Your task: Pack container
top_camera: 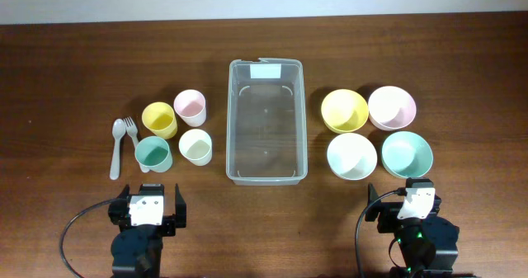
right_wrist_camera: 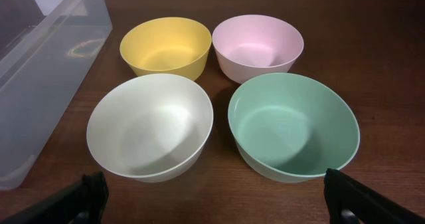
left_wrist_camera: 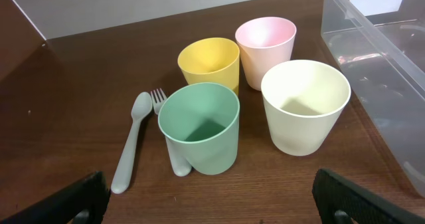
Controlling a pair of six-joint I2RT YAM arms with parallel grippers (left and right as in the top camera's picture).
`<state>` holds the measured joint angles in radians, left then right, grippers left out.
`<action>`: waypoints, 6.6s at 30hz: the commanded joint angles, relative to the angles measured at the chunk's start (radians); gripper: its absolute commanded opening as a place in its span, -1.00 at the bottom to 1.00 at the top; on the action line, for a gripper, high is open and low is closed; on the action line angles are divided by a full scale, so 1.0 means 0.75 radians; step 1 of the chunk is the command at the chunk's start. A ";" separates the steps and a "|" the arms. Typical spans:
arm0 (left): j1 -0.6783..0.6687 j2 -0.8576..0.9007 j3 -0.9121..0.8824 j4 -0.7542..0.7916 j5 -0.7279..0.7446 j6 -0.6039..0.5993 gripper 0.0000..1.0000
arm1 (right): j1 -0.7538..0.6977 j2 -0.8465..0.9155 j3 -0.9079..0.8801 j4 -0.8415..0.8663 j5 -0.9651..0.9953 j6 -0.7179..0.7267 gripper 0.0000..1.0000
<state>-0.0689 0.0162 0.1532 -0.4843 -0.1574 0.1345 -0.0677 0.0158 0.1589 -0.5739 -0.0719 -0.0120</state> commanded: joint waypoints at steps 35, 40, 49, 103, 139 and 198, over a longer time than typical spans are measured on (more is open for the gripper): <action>0.008 -0.015 -0.021 0.007 0.010 -0.012 1.00 | -0.006 -0.012 -0.010 0.030 -0.005 -0.009 0.98; 0.008 -0.015 -0.021 0.007 0.010 -0.012 1.00 | -0.007 -0.012 -0.010 0.027 -0.004 -0.009 0.98; 0.008 -0.015 -0.021 0.007 0.010 -0.012 1.00 | -0.007 0.014 0.064 0.119 -0.117 0.244 0.98; 0.008 -0.015 -0.021 0.007 0.010 -0.012 1.00 | -0.559 2.471 1.375 -0.562 -0.297 0.313 0.30; 0.008 -0.015 -0.021 0.007 0.010 -0.012 1.00 | -0.632 1.921 1.423 -0.625 -0.570 0.318 -0.92; 0.008 -0.015 -0.021 0.007 0.010 -0.012 1.00 | 0.367 2.328 2.117 -0.556 -0.310 0.509 -0.10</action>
<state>-0.0689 0.0128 0.1467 -0.4816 -0.1570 0.1341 0.2623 1.9274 1.7306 -0.9115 -0.4294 0.4522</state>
